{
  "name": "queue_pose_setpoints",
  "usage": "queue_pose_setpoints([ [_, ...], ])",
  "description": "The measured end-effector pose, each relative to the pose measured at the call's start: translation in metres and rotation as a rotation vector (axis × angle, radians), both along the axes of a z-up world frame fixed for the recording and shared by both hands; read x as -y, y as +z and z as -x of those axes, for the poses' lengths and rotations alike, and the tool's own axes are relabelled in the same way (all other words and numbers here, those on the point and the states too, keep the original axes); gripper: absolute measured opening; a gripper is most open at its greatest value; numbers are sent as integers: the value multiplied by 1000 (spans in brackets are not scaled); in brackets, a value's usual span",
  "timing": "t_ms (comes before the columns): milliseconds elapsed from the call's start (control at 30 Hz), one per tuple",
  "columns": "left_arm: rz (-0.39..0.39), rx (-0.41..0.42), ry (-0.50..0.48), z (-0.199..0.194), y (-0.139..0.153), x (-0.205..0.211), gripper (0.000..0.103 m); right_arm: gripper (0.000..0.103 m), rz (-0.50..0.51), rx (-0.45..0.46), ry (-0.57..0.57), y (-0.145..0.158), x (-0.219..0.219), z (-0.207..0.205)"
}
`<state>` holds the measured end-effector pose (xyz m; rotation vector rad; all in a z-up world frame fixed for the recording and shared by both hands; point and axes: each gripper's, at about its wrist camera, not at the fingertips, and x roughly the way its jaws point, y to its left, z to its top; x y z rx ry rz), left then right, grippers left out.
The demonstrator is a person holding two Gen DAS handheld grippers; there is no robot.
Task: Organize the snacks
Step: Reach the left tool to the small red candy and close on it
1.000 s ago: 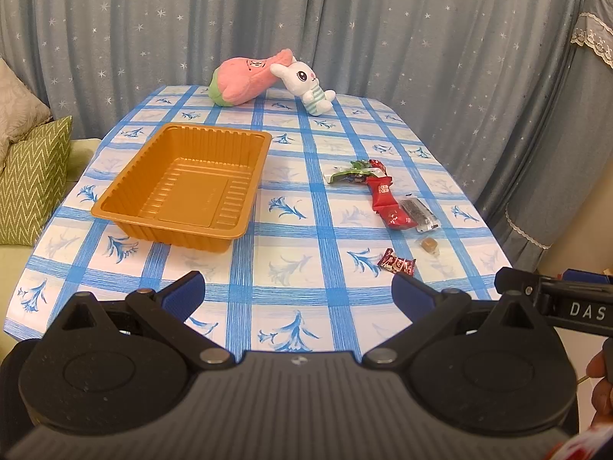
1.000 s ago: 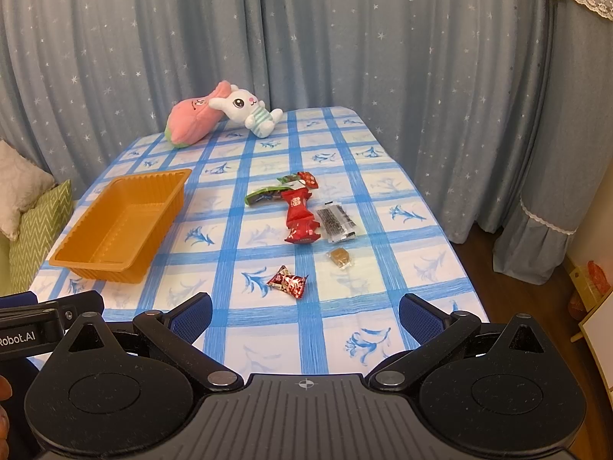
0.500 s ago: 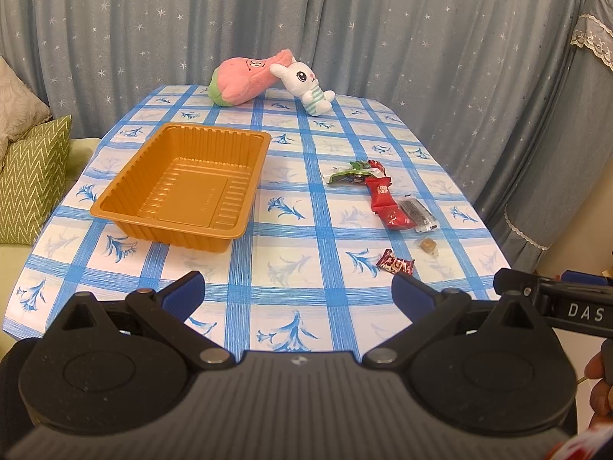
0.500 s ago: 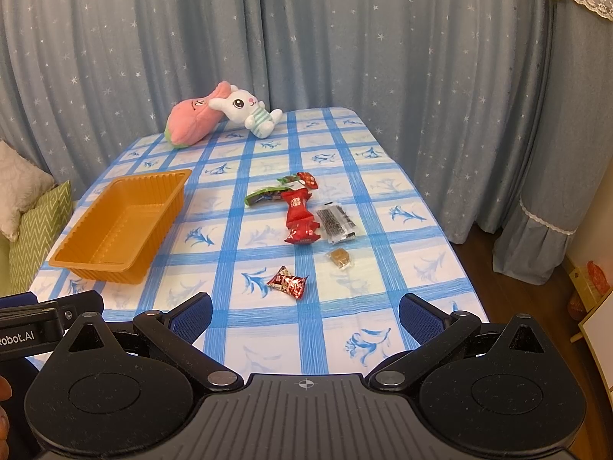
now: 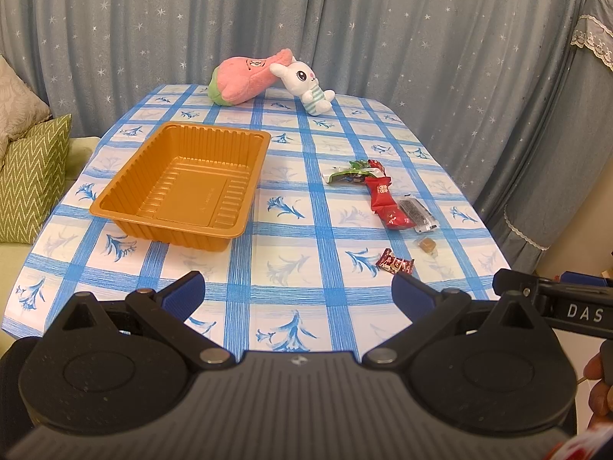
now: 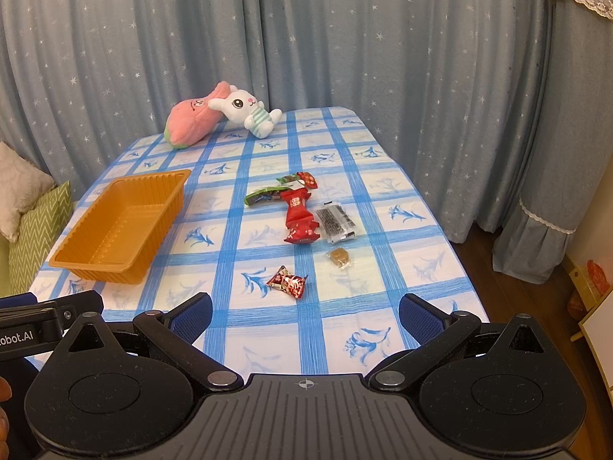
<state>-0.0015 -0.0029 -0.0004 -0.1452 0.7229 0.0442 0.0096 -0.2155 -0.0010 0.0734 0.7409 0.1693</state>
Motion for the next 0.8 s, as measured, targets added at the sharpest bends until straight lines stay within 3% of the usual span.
queue_pose_setpoints([
  [400, 9, -5, -7, -3, -4, 6, 103, 103, -2, -8, -7, -5, 3, -4],
  [800, 28, -66, -59, -50, -44, 4, 102, 103, -13, -3, -52, -37, 10, -30],
])
